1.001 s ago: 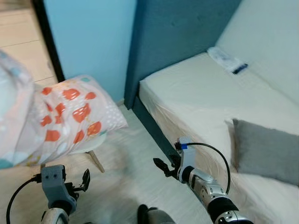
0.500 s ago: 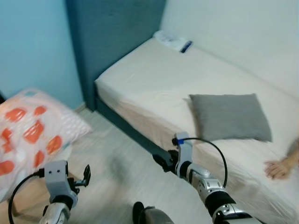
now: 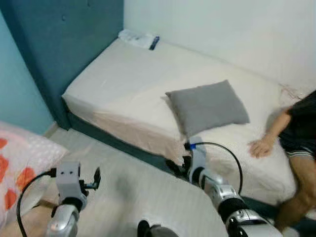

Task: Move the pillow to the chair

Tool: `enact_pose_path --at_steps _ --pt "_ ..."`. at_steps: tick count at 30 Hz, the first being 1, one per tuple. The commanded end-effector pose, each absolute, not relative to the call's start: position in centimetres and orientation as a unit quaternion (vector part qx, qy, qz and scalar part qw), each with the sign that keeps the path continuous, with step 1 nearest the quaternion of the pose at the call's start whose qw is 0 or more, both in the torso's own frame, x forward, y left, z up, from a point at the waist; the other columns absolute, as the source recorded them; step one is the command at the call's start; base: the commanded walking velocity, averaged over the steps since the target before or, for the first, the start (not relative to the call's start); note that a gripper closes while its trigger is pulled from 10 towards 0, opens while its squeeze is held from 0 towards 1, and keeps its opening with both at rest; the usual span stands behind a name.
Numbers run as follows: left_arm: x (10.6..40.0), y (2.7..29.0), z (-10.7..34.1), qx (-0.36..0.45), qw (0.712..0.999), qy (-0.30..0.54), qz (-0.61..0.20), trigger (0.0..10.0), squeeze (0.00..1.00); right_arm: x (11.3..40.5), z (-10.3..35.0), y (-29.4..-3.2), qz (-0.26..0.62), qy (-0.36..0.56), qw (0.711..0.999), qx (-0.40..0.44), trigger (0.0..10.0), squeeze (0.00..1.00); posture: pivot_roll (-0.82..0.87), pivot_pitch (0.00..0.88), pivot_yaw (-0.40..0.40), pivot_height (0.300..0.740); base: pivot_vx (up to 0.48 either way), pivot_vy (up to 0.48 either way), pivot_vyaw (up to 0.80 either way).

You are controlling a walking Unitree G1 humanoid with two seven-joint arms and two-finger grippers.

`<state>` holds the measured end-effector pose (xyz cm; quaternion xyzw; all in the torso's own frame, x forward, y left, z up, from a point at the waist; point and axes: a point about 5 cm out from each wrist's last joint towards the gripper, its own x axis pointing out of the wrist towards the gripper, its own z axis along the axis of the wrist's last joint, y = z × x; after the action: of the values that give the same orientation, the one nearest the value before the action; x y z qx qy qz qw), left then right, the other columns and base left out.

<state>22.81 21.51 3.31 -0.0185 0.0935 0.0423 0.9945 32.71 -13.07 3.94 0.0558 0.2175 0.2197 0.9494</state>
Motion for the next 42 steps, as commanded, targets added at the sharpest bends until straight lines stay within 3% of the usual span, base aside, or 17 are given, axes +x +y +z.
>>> enact_pose_path --at_steps 1,42 --pt "22.21 21.47 2.54 -0.018 0.993 0.112 0.044 10.0 0.00 31.82 2.67 -13.51 0.213 0.244 0.945 0.054 10.0 0.00 -0.01 0.215 -0.149 0.740 0.000 0.000 -0.74" --pt "22.27 21.86 2.30 -0.014 0.993 0.108 0.050 10.0 0.00 32.06 2.73 -13.11 0.209 0.238 0.947 0.054 10.0 0.00 -0.01 0.226 -0.145 0.740 0.000 0.000 -0.72"
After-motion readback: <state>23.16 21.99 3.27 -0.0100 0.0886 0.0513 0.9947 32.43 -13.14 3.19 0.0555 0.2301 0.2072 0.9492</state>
